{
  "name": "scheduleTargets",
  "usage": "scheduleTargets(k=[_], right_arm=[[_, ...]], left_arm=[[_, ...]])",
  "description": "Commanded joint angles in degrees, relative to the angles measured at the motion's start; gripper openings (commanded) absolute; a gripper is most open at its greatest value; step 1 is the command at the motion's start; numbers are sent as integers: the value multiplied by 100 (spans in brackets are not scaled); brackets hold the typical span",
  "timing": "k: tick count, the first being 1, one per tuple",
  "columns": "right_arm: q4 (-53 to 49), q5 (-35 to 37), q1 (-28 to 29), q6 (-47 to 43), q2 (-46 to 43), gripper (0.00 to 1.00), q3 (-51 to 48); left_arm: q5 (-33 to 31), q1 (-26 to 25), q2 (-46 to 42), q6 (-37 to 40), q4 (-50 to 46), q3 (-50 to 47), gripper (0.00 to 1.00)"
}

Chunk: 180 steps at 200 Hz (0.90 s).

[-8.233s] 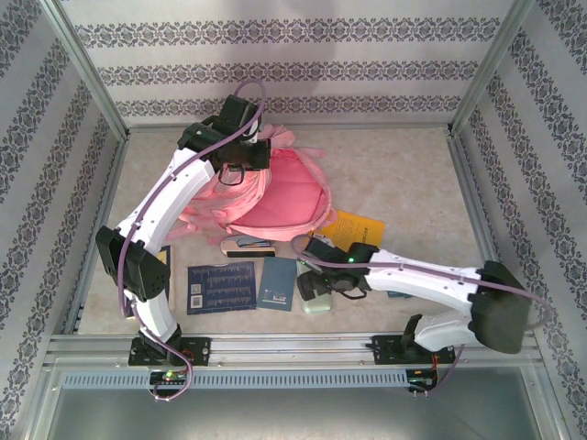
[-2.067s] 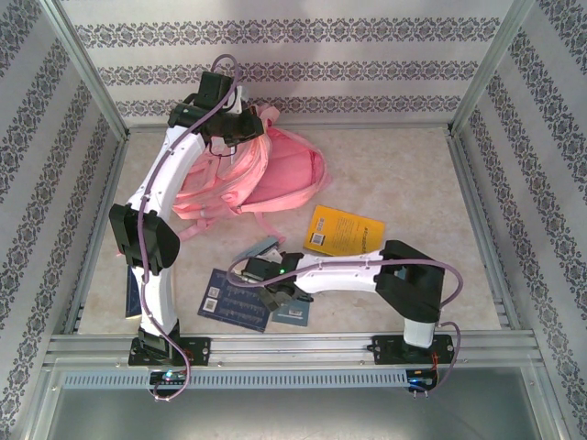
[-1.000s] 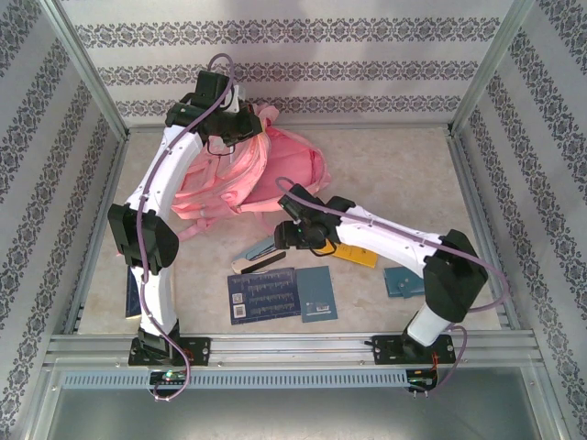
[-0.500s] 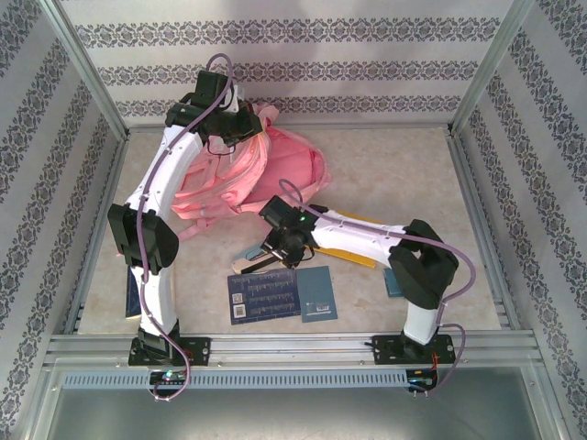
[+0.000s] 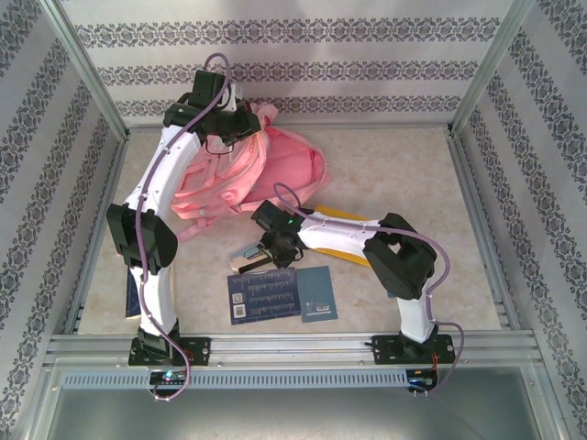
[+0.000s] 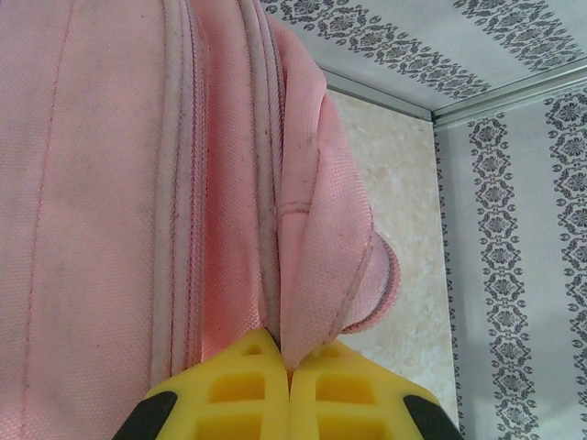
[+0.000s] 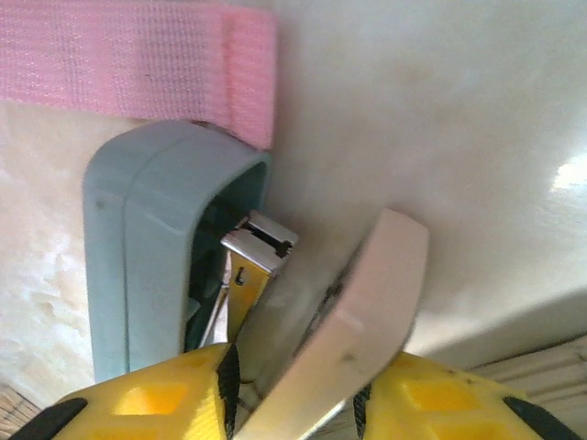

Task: Pack the student bag

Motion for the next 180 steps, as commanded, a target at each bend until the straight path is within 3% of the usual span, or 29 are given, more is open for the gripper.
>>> scheduleTargets(k=[1,40,89,134,180], right_arm=[[-49,174,-78,40,199,31,22],[42,163,-263,126,-10,10,-134],[53,284,-551,126,-499,0,-375],[165,469,-1003,-236,-1354,0,-926],[636,369,-1598,-1186,-2404,0,-1473]], left_arm=[[133,110,-388,-94,492,6,0],[149,138,-412,-114,516,-29,0],[202,148,-426,-171,577,-15,0],[251,140,-447,-213,596,-24,0],[273,72,-438,-263,511,179,0]])
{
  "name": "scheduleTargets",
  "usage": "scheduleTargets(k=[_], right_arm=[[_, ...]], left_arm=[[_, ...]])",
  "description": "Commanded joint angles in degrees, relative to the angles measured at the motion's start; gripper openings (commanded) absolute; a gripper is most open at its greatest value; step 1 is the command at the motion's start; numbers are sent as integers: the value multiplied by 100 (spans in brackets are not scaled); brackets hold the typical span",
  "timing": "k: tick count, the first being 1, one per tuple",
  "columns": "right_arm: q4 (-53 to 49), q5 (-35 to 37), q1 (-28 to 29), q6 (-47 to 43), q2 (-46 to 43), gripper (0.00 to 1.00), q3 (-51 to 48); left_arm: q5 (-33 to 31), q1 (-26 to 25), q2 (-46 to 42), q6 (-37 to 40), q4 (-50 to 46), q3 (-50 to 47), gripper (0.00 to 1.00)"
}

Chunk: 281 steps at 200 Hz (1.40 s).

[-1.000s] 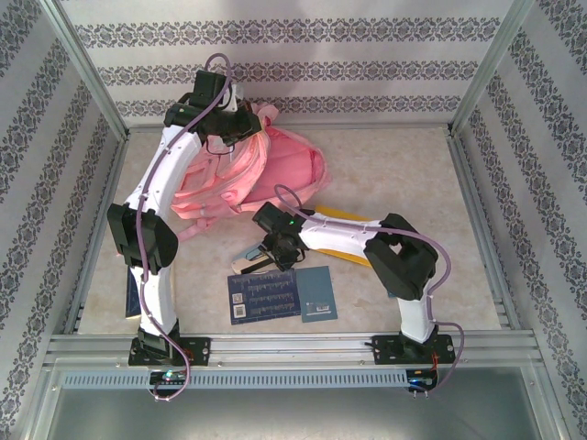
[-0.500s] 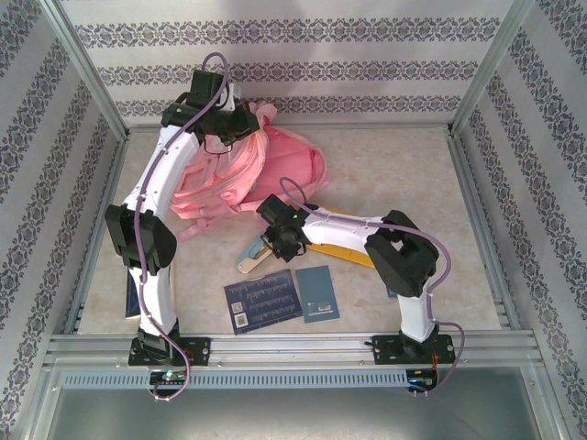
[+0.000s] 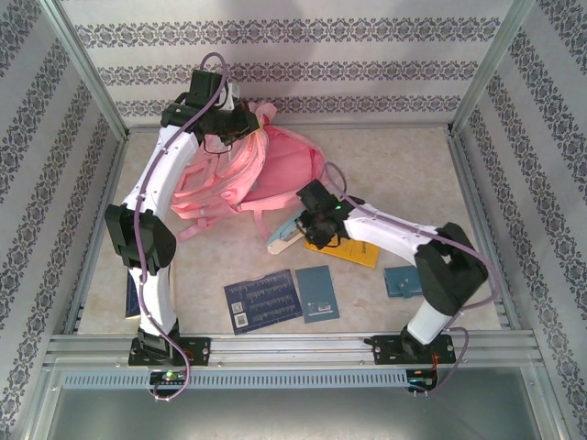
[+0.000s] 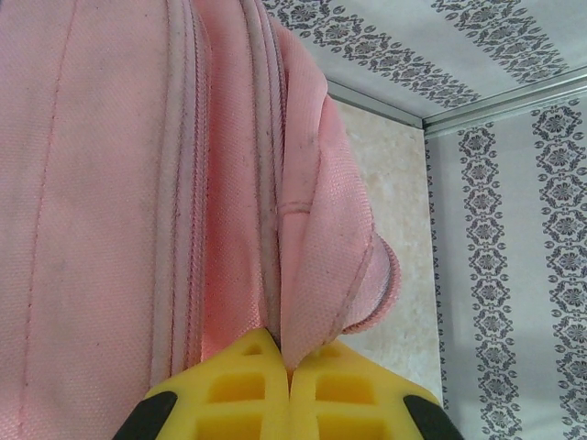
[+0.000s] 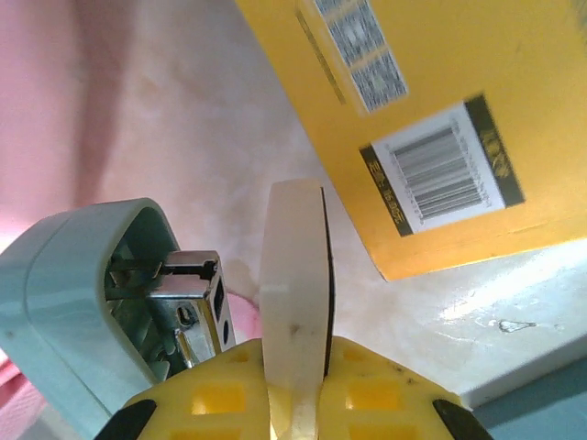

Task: Pack the student bag

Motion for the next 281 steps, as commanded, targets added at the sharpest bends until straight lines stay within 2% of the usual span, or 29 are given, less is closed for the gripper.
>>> scheduleTargets(k=[1,35,56,91,121,139,181,216,251,281], right_arm=[[441,-2,-283,-695,-584,0,-230],[251,253,-686,-2012,-1245,0,-32],[294,160,-974,-2619,-1381,0,153],[669,-471,-1313,-3294,-945,0,710],[558,-680,-1445,-3763,-356,0,1521],[683,-969,-1520,-3771,-109,0,1788],[821,-630,-1547,-3671,337,0,2155],[1167,-473,-1521,-2929,929,0,2428],[1457,-498,-1345,-2180,1543,0,2673],[1533,-625,-905,-1955,2068,0,3152]], left_arm=[[176,3,-391,-110,396,253,0],[145,-124,-360,14,51,562,0],[251,-156,-290,91,-193,800,0],[544,-253,-239,311,-352,1039,0],[755,-292,-361,418,-320,872,0],[807,-297,-434,454,-313,754,0],[1133,-306,-534,419,-67,615,0],[1251,-306,-594,434,30,615,0],[1318,-305,-580,401,125,665,0],[1319,-294,-489,375,165,788,0]])
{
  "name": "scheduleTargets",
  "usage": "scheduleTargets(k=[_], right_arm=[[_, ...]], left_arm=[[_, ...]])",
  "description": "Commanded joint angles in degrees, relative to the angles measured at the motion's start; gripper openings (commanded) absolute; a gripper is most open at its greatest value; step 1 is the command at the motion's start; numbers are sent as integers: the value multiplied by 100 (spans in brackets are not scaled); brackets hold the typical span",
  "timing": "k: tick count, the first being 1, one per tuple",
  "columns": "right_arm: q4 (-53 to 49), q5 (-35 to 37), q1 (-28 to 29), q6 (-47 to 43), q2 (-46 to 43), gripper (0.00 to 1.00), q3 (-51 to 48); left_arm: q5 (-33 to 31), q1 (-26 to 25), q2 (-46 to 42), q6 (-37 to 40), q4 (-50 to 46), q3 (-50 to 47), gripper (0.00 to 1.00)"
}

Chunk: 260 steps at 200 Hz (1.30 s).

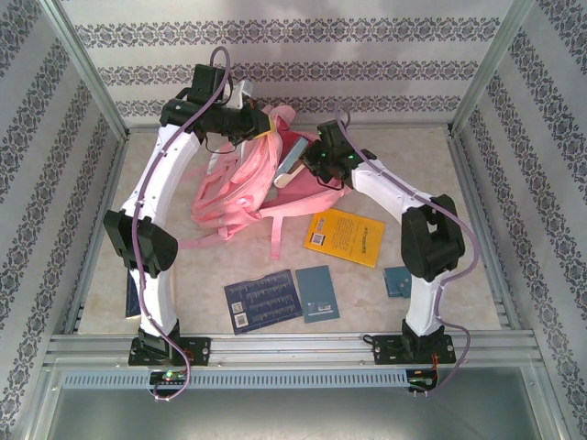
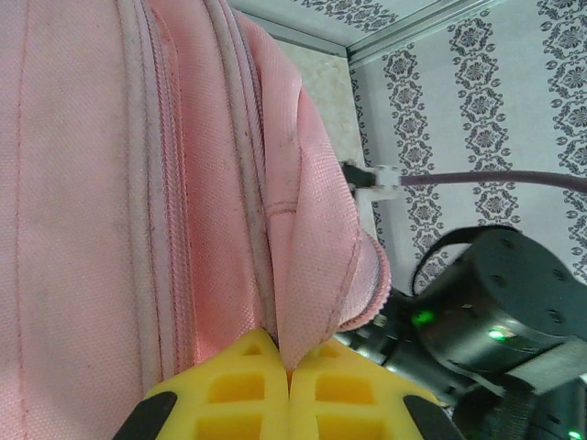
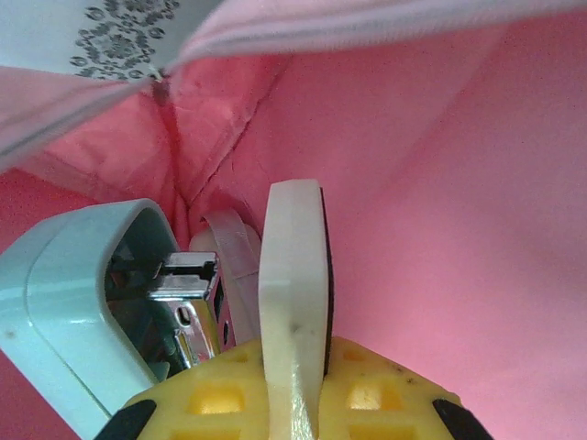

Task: Pack the student bag

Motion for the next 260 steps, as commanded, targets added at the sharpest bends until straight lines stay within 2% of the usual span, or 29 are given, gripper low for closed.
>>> scheduleTargets(k=[1,19,25,36,41,54,68,106,141,165,182,195,227,260], right_arm=[[390,-91,426,423,311,0,581],[180,-189,727,430,678,1,997],[147,-225,810,422,794,11,1112],[6,-267,912,421,975,42,1290],[-65,-309,931,417,1031,52,1356],[-139,-356,919,418,1064,66,1356],[-28,-373,838,405,951,74,1186],[-28,-745,538,-211,651,81,1220],[-773,-970,371,-1291,328,83,1648],[-1288,-938,300,-1820,-17,82,1730],[-1955,-546,223,-2062,-352,84,1685],[-2253,-145,132,-2187,-809,84,1310],[-3258,1070,-238,-1929,-2139,83,104],[-3912,1477,-878,-1472,-3585,85,-1669]], left_arm=[[396,-22,-391,65,797,265,0],[397,-3,-295,23,822,382,0],[406,9,-267,13,832,418,0],[400,24,-220,-3,840,470,0],[398,39,-206,-13,849,483,0],[405,76,-179,-48,867,488,0],[406,114,-161,-62,871,490,0],[391,171,-135,-54,850,505,0],[-17,213,-108,170,443,627,0],[-478,220,-91,275,87,656,0],[-795,205,-119,289,-37,569,0],[-1035,179,-204,205,50,365,0],[-1059,99,-362,-39,667,-199,0],[-942,-13,-268,-162,945,-246,0]])
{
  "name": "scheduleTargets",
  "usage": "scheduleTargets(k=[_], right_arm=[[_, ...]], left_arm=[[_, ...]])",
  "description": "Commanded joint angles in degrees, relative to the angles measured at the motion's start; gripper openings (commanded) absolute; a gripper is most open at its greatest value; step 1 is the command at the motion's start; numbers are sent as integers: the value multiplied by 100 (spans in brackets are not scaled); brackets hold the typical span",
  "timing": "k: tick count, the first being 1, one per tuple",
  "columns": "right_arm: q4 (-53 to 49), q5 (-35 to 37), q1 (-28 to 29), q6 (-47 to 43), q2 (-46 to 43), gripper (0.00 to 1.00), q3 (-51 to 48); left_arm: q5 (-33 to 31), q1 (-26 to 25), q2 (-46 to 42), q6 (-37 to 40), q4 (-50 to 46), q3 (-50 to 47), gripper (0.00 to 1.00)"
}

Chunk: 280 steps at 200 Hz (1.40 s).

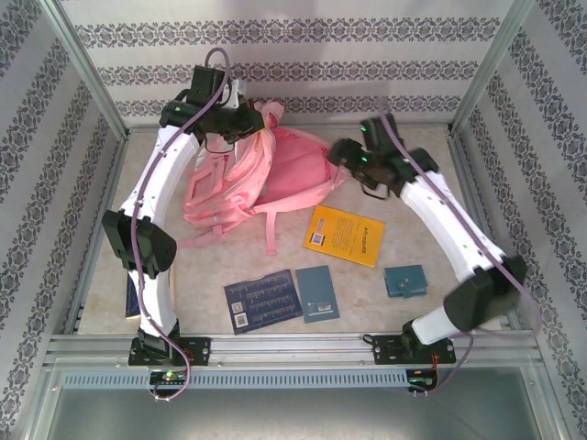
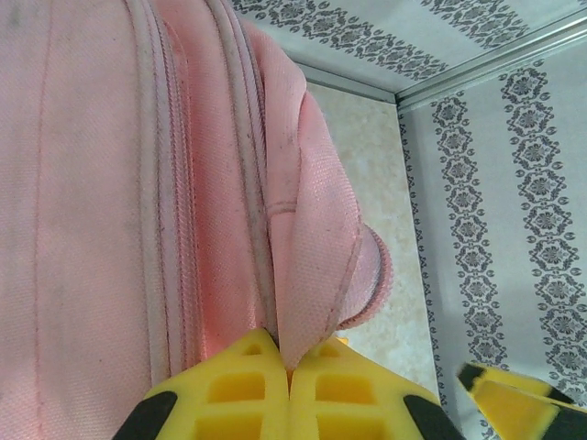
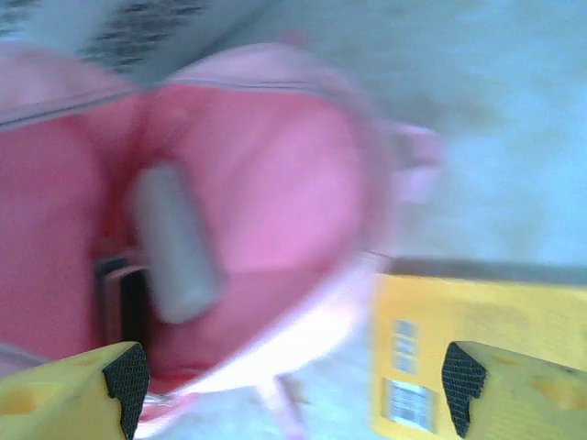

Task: Pack the student bag

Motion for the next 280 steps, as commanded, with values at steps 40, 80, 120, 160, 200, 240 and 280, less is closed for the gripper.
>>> scheduleTargets(k=[40,80,120,160,200,240,280], right_arm=[[-1773,896,-1057,409,-1597,88,-2742],[-1911,712,-1731,1069,-1847,89,-3739],[-1538,549,-2047,1570,-1543,87,-4170],[-775,90,-2380,1773,-1010,95,-4413],[-327,-25,-2403,2035,-667,96,-4553],[-125,90,-2403,2092,-251,94,-4474],[-153,229,-2385,2088,79,80,-4463]], left_arm=[[44,-162,-103,-109,654,50,0],[117,-160,-82,-196,716,11,0],[160,-161,-49,-250,753,12,0],[189,-162,-71,-237,765,-73,0],[184,-159,-97,-208,752,-137,0],[171,-162,-105,-171,725,-197,0],[141,-153,-85,-153,719,-190,0]])
